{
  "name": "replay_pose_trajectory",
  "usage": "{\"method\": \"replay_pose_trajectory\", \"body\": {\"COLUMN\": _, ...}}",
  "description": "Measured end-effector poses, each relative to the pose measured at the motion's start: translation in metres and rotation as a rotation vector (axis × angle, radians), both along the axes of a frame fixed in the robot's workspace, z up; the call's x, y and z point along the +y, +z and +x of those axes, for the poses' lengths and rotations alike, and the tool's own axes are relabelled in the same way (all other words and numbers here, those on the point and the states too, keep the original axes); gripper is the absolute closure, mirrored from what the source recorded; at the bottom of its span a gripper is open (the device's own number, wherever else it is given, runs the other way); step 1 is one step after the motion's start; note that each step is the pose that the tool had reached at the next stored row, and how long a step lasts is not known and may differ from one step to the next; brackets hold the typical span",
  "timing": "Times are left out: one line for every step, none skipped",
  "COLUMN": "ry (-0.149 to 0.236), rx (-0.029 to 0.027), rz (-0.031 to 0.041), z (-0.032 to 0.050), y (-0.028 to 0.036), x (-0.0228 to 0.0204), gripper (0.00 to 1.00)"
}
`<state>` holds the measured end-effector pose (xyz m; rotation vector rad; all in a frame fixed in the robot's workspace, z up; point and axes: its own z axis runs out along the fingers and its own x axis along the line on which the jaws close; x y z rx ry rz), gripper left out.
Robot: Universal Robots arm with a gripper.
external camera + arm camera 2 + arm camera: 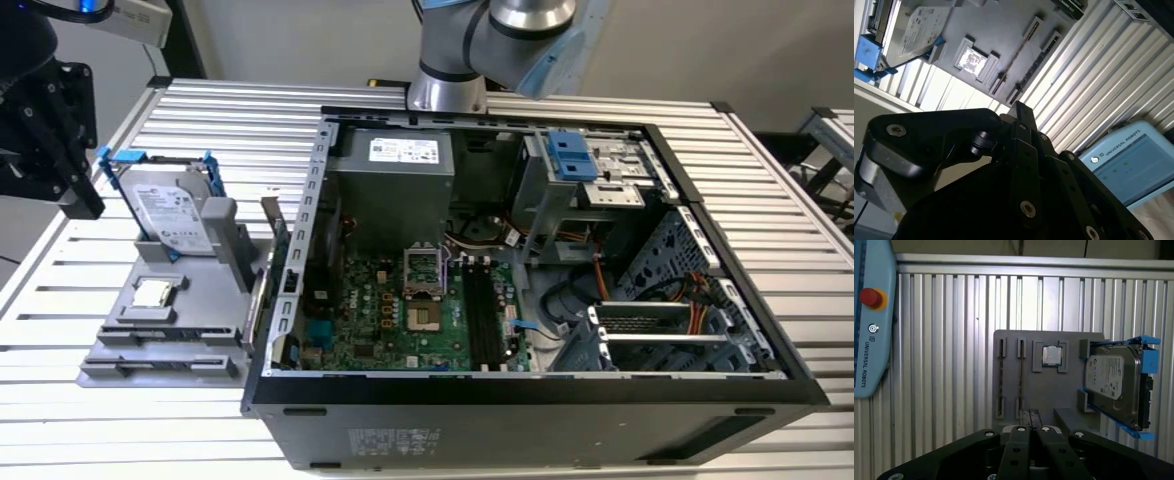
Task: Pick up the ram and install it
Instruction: 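Pick up the ram and move it above insertion slot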
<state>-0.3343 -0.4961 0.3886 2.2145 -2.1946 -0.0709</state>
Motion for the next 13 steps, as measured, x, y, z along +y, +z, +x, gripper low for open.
{"method": "replay_pose_trajectory", "body": {"ry": 0.002, "rx": 0.0001, "rz": -0.0001, "z": 0.0, "y": 0.0001, "x": 0.0, "gripper": 1.0}}
{"method": "replay_pose_trajectory", "body": {"ry": 0.006, "rx": 0.0002, "rz": -0.0001, "z": 0.0, "y": 0.0001, "x": 0.0, "gripper": 1.0}}
{"method": "replay_pose_trajectory", "body": {"ry": 0.01, "rx": 0.0001, "rz": -0.0001, "z": 0.0, "y": 0.0001, "x": 0.0, "gripper": 1.0}}
{"method": "replay_pose_trajectory", "body": {"ry": 0.015, "rx": 0.0001, "rz": -0.0001, "z": 0.0, "y": 0.0001, "x": 0.0, "gripper": 1.0}}
{"method": "replay_pose_trajectory", "body": {"ry": 0.021, "rx": 0.0, "rz": 0.0, "z": -0.0001, "y": 0.0, "x": 0.0001, "gripper": 1.0}}
{"method": "replay_pose_trajectory", "body": {"ry": 0.027, "rx": 0.0, "rz": 0.0, "z": -0.0001, "y": -0.0001, "x": 0.0001, "gripper": 1.0}}
{"method": "replay_pose_trajectory", "body": {"ry": 0.034, "rx": 0.0001, "rz": 0.0, "z": -0.0001, "y": -0.0001, "x": 0.0, "gripper": 1.0}}
{"method": "replay_pose_trajectory", "body": {"ry": 0.039, "rx": 0.0, "rz": 0.0, "z": -0.0001, "y": -0.0002, "x": 0.0, "gripper": 1.0}}
{"method": "replay_pose_trajectory", "body": {"ry": 0.045, "rx": 0.0, "rz": 0.0, "z": 0.0, "y": -0.0002, "x": 0.0, "gripper": 1.0}}
{"method": "replay_pose_trajectory", "body": {"ry": 0.052, "rx": 0.0, "rz": 0.0, "z": 0.0, "y": -0.0002, "x": 0.0, "gripper": 1.0}}
{"method": "replay_pose_trajectory", "body": {"ry": 0.058, "rx": 0.0, "rz": 0.0, "z": 0.0, "y": -0.0002, "x": 0.0, "gripper": 1.0}}
{"method": "replay_pose_trajectory", "body": {"ry": 0.064, "rx": 0.0, "rz": 0.0, "z": 0.0, "y": -0.0002, "x": 0.0, "gripper": 1.0}}
{"method": "replay_pose_trajectory", "body": {"ry": 0.07, "rx": 0.0, "rz": 0.0, "z": 0.0, "y": -0.0003, "x": 0.0, "gripper": 1.0}}
